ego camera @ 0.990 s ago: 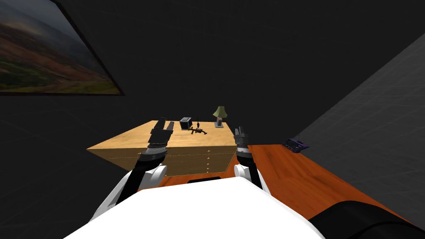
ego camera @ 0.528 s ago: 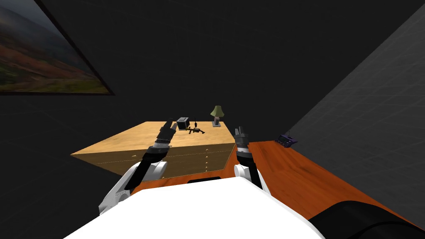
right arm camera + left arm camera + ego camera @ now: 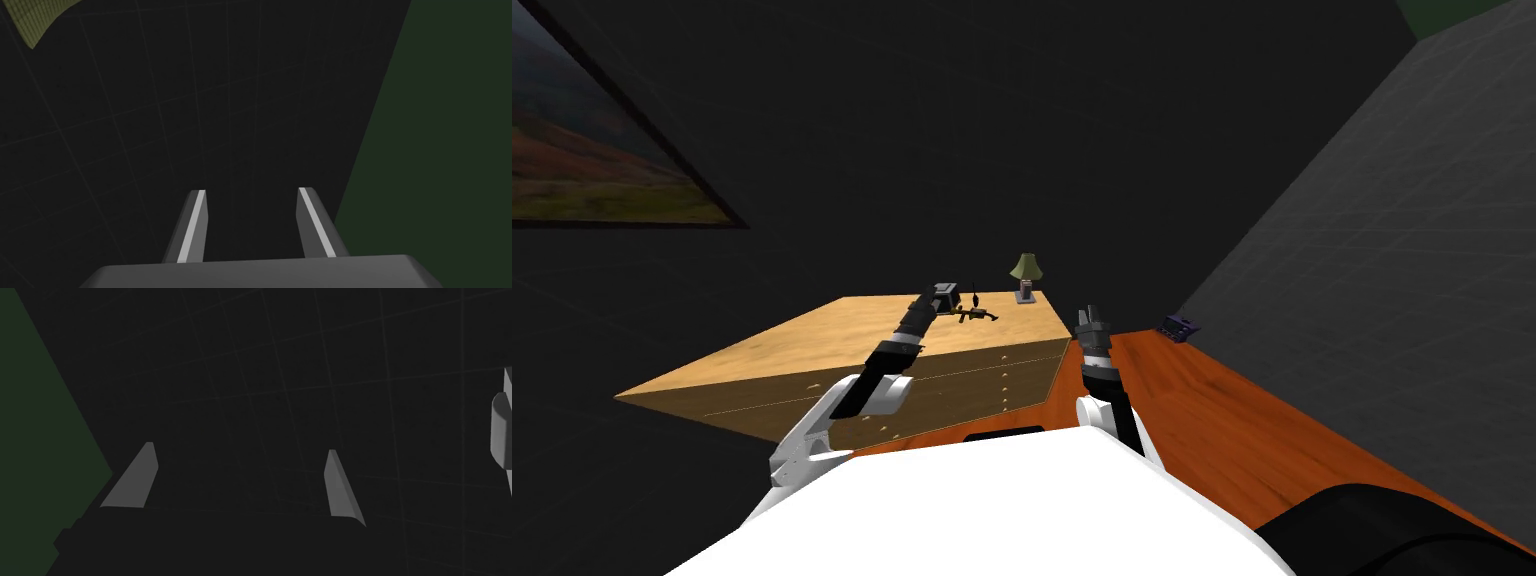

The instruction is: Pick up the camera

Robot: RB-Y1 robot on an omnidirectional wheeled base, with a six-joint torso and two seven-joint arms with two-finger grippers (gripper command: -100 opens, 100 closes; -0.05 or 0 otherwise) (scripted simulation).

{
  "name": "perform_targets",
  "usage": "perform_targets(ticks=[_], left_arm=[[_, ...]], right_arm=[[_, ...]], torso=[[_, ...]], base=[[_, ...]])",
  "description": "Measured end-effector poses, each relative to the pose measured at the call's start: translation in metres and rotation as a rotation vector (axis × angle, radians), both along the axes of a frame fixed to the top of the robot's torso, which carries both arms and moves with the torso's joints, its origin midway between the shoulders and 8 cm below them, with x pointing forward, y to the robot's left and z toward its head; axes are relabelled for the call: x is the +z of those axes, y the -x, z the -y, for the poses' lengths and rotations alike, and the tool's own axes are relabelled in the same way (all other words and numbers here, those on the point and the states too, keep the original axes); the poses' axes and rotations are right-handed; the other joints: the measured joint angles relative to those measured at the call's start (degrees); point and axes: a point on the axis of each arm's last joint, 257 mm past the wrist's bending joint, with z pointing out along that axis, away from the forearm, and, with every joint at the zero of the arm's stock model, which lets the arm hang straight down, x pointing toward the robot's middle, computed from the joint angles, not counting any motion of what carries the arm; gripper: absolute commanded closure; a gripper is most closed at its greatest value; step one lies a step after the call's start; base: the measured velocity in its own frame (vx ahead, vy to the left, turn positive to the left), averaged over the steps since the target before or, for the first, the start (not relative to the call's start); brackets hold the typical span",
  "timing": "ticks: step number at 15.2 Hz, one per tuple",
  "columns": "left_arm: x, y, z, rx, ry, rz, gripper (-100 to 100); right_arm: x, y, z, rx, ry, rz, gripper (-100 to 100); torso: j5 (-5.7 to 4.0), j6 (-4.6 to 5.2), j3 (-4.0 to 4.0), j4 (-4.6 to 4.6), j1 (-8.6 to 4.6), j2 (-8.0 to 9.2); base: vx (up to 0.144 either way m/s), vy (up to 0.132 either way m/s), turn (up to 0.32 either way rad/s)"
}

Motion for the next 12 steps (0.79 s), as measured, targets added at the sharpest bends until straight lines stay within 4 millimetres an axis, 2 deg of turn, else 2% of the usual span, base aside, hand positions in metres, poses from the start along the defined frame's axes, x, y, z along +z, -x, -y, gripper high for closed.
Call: perform_targets(ticks=[5, 12], left_arm=[[-0.026, -0.031, -0.025, 0.05, -0.016, -0.103, -100], [-0.051, -0.076, -0.068, 0.146, -0.038, -0.238, -100]], right_arm=[[0.0, 0.0, 0.0, 0.0, 0.0, 0.0, 0], [0.0, 0.0, 0.0, 0.0, 0.0, 0.0, 0]], torso=[[0.01, -0.03, -0.01, -0.01, 0.0, -0.01], [0.0, 0.02, -0.03, -0.01, 0.0, -0.05]], base=[[-0.029, -0.009, -0.135], [-0.024, -0.009, -0.153]])
